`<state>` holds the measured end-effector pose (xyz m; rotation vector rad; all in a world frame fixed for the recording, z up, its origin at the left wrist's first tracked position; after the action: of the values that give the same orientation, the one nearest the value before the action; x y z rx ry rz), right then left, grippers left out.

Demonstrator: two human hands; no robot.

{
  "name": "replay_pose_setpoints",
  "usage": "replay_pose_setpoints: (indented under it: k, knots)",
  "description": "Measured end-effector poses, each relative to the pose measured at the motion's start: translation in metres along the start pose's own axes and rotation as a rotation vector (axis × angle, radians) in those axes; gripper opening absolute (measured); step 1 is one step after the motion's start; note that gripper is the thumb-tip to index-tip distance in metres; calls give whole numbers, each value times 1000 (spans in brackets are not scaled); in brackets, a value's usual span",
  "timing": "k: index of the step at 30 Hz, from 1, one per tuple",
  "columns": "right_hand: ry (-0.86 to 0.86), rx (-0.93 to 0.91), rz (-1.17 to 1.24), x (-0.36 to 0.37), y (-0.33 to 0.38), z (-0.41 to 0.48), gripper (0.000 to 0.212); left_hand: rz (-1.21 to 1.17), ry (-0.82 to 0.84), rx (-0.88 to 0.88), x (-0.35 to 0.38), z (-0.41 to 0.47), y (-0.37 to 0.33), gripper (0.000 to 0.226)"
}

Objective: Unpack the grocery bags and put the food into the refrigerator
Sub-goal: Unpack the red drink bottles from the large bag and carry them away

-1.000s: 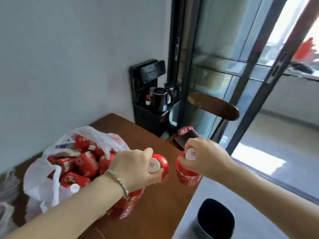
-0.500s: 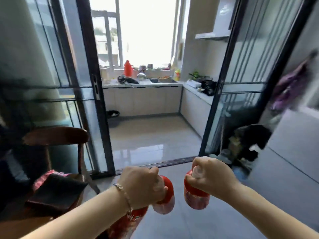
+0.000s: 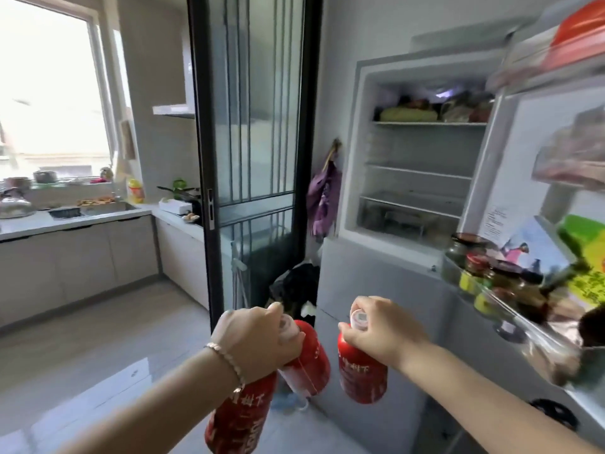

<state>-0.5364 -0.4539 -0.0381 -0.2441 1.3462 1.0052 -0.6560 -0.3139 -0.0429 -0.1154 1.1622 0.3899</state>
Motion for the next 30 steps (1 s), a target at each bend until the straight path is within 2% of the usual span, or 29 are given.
replay_pose_setpoints:
  k: [3, 10, 13, 20, 25, 30]
  knots:
    - [-55, 81, -28, -11, -44, 54, 27, -17, -24, 77, 20, 81, -13, 38]
    - [-198, 243, -60, -45, -122, 186, 32, -114, -45, 282, 57, 267, -26, 38]
    - [-297, 326, -90, -62, -155, 248, 37, -140, -105, 332, 68, 352, -29, 39]
    - [-515, 456, -39, -100, -242, 383, 25, -168, -224, 299, 104, 519, -52, 44]
    - [-655, 486, 19, -129, -307, 484, 23, -192, -280, 213, 137, 617, -74, 44]
    - [-667, 504, 134, -126, -374, 571, 28, -161, -273, 193, 160, 703, -90, 45]
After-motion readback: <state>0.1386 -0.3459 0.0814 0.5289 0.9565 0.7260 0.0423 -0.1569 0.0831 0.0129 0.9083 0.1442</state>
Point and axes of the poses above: each hand's wrist, its own z-axis towards the middle knuckle, its own x-axis out of the palm, y = z × x, the point moved 4 cm from there along z, towards the middle knuckle, and after that the axes turned 6 degrees about z, right-handed, at the moved point
